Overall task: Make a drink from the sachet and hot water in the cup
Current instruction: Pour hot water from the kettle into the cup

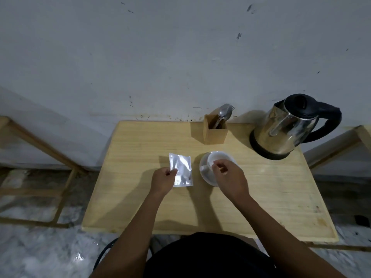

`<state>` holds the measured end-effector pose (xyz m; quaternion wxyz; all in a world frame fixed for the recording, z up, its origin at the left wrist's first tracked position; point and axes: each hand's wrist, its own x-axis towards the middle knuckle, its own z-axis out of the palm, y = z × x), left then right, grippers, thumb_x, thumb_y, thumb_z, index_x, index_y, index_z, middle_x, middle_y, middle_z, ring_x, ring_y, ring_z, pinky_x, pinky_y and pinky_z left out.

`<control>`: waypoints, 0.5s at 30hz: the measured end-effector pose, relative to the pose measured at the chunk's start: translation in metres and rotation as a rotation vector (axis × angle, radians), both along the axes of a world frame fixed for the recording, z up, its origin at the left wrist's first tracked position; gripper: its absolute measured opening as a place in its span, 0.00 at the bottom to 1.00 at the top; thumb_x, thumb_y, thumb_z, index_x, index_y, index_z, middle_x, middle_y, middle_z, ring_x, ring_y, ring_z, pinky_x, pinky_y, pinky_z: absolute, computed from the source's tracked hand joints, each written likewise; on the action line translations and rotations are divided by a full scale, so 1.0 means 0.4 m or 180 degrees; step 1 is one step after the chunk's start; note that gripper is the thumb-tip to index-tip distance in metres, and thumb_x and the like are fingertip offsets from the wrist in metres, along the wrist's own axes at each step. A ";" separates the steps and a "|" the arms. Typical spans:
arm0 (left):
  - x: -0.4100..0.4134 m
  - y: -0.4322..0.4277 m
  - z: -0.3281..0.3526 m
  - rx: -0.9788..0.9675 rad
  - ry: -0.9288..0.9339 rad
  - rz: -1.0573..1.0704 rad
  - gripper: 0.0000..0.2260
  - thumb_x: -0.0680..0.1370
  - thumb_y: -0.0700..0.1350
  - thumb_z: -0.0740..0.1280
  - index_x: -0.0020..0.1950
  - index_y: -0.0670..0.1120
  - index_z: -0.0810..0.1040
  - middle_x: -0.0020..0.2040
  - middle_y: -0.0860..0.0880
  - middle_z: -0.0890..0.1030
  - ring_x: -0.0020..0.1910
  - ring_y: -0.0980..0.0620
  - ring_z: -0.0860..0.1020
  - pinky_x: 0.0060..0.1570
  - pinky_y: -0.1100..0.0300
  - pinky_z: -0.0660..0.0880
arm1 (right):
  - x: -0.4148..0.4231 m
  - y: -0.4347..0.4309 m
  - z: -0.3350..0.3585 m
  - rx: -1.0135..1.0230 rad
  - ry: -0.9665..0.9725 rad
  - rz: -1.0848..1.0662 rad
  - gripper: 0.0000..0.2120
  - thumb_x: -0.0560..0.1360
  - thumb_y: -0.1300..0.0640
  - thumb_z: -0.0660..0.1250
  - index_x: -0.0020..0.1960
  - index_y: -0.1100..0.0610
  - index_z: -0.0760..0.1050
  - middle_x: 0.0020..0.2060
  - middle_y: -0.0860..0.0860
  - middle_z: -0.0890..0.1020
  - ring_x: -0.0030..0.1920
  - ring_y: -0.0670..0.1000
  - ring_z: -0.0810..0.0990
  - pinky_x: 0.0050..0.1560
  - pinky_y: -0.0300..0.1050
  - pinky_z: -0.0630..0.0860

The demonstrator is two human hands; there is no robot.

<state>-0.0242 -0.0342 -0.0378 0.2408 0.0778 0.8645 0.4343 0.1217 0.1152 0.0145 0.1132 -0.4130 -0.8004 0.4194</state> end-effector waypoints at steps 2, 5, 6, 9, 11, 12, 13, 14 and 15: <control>-0.007 0.014 -0.012 -0.0355 0.0261 -0.0117 0.12 0.76 0.48 0.66 0.34 0.44 0.74 0.33 0.45 0.75 0.36 0.45 0.74 0.36 0.55 0.69 | 0.022 0.018 -0.012 0.0481 -0.0087 -0.0097 0.14 0.75 0.45 0.67 0.58 0.49 0.79 0.52 0.45 0.80 0.53 0.47 0.78 0.48 0.46 0.76; 0.000 0.026 -0.044 -0.1144 0.0961 -0.0363 0.24 0.76 0.54 0.66 0.68 0.44 0.70 0.63 0.41 0.72 0.60 0.39 0.73 0.53 0.48 0.74 | 0.048 0.047 -0.038 0.0706 -0.0370 0.0148 0.27 0.71 0.42 0.71 0.67 0.49 0.71 0.64 0.50 0.73 0.63 0.53 0.72 0.55 0.51 0.75; 0.007 0.026 -0.053 -0.1333 0.1214 -0.0568 0.26 0.76 0.56 0.65 0.71 0.47 0.67 0.65 0.41 0.70 0.60 0.40 0.72 0.54 0.48 0.74 | 0.050 0.055 -0.045 0.0559 -0.0456 0.0231 0.32 0.69 0.42 0.72 0.69 0.49 0.68 0.66 0.50 0.71 0.65 0.54 0.70 0.56 0.52 0.75; 0.029 0.027 -0.091 -0.1779 0.1633 -0.1306 0.21 0.76 0.57 0.62 0.67 0.51 0.72 0.61 0.43 0.72 0.57 0.41 0.72 0.50 0.49 0.72 | 0.044 0.071 -0.069 0.0212 -0.0648 0.0291 0.38 0.67 0.41 0.73 0.72 0.48 0.63 0.67 0.50 0.70 0.65 0.53 0.71 0.54 0.51 0.75; 0.037 0.020 -0.102 -0.1838 0.1564 -0.1415 0.17 0.76 0.55 0.62 0.62 0.51 0.75 0.59 0.43 0.73 0.56 0.41 0.73 0.50 0.49 0.72 | 0.040 0.075 -0.084 0.0274 -0.0722 0.0267 0.37 0.67 0.41 0.73 0.72 0.48 0.63 0.65 0.50 0.73 0.61 0.53 0.74 0.51 0.49 0.76; 0.039 0.017 -0.104 -0.1814 0.1535 -0.1394 0.16 0.76 0.54 0.63 0.61 0.50 0.76 0.58 0.43 0.74 0.56 0.41 0.73 0.49 0.49 0.72 | 0.039 0.078 -0.092 0.0357 -0.0751 0.0264 0.36 0.68 0.41 0.73 0.71 0.48 0.63 0.64 0.51 0.74 0.60 0.53 0.75 0.50 0.48 0.76; 0.038 0.016 -0.110 -0.1807 0.1609 -0.1405 0.15 0.75 0.54 0.63 0.59 0.49 0.76 0.56 0.42 0.74 0.55 0.40 0.73 0.49 0.49 0.72 | 0.038 0.083 -0.098 0.0439 -0.0784 0.0263 0.35 0.68 0.41 0.72 0.71 0.48 0.64 0.63 0.51 0.75 0.59 0.53 0.76 0.49 0.48 0.76; 0.037 0.017 -0.105 -0.1804 0.1661 -0.1412 0.15 0.75 0.54 0.64 0.58 0.49 0.77 0.55 0.42 0.74 0.53 0.40 0.74 0.47 0.50 0.73 | 0.037 0.087 -0.102 0.0485 -0.0824 0.0263 0.35 0.68 0.41 0.72 0.70 0.47 0.65 0.62 0.50 0.75 0.58 0.53 0.77 0.50 0.49 0.77; 0.034 0.020 -0.104 -0.1742 0.1712 -0.1389 0.15 0.75 0.54 0.64 0.56 0.48 0.77 0.54 0.42 0.74 0.52 0.40 0.74 0.46 0.50 0.73 | 0.038 0.090 -0.103 0.0482 -0.0848 0.0269 0.34 0.67 0.40 0.72 0.70 0.46 0.65 0.61 0.49 0.76 0.58 0.52 0.77 0.50 0.50 0.77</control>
